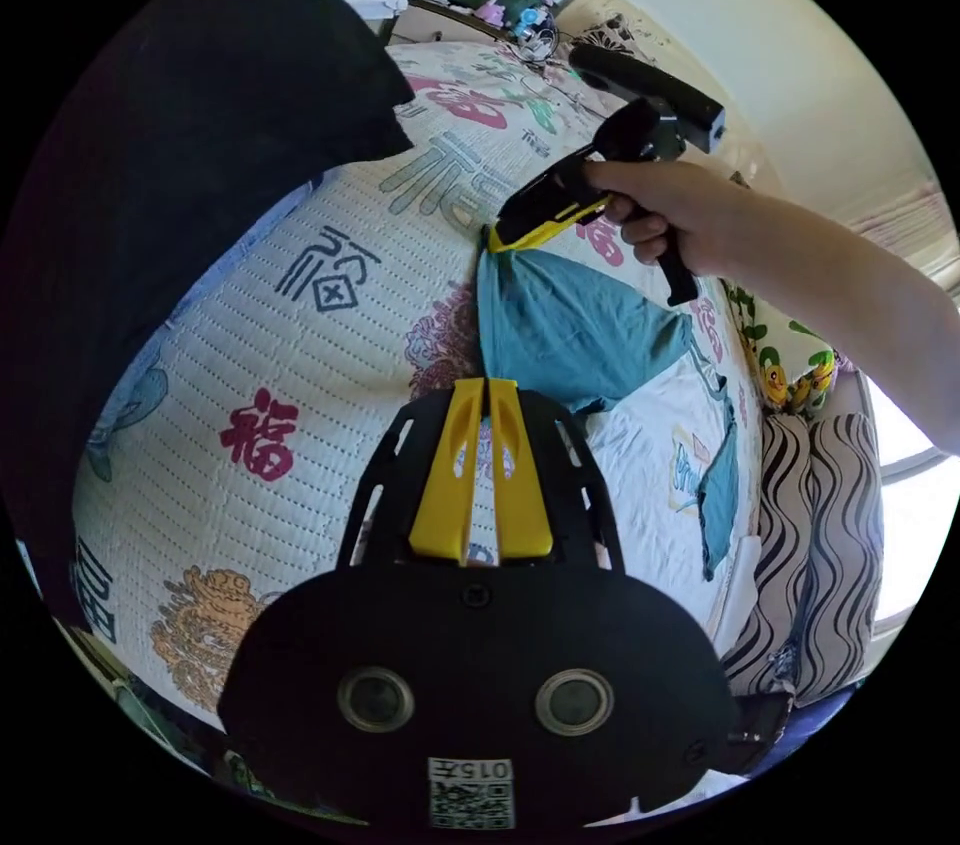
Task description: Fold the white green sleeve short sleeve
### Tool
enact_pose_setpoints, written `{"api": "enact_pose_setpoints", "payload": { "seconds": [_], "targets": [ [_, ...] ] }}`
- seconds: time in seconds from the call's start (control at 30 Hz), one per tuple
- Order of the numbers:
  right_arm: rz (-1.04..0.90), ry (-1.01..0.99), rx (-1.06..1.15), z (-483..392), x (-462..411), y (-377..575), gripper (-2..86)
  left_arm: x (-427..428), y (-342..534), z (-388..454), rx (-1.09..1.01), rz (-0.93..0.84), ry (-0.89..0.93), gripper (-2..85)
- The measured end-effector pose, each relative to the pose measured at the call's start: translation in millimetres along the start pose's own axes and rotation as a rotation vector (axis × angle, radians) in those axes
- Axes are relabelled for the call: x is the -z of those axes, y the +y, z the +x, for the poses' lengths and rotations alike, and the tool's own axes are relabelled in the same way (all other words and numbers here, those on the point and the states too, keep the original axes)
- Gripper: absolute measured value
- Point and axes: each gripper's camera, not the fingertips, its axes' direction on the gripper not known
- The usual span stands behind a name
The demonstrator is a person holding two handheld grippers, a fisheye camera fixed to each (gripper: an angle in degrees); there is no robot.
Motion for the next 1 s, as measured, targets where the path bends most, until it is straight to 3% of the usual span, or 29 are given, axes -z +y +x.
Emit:
{"api": "enact_pose_setpoints", "payload": {
  "seconds": [0.07,0.23,0.33,0.47,0.63,0.87,1.0],
  "targets": [
    [0.058,-0.062,-0.027,11.5,11.6,7.6,-0.1,10.0,-1.3,5.2,-0.023,0.033,0.005,-0.1],
    [0.472,-0.372,-0.192,73.9,64.8,112.9,-0.6,43.0,4.1,49.4,-0.228,0.150,0.017,-0.1],
    [0.582,-0.383,-0.328,99.8,66.5,194.9,0.0,52.8,14.4,89.0,-0.386,0.169,0.089,0.1],
    [0.529,-0.383,-0.516,120.5,33.7,270.6,0.9,29.7,40.9,137.9,-0.550,0.051,0.162,0.3],
    [0.319,-0.333,-0.692,142.1,-9.6,309.7,5.7,-15.1,63.6,167.0,-0.605,-0.204,0.212,0.6],
    [0.441,-0.303,-0.475,157.5,31.1,254.8,3.7,-28.8,14.0,172.4,-0.503,-0.147,0.165,0.6],
    [0.329,-0.306,-0.387,161.7,20.2,182.4,-0.3,-75.5,4.4,187.8,-0.545,-0.264,0.040,0.4]
  ]
}}
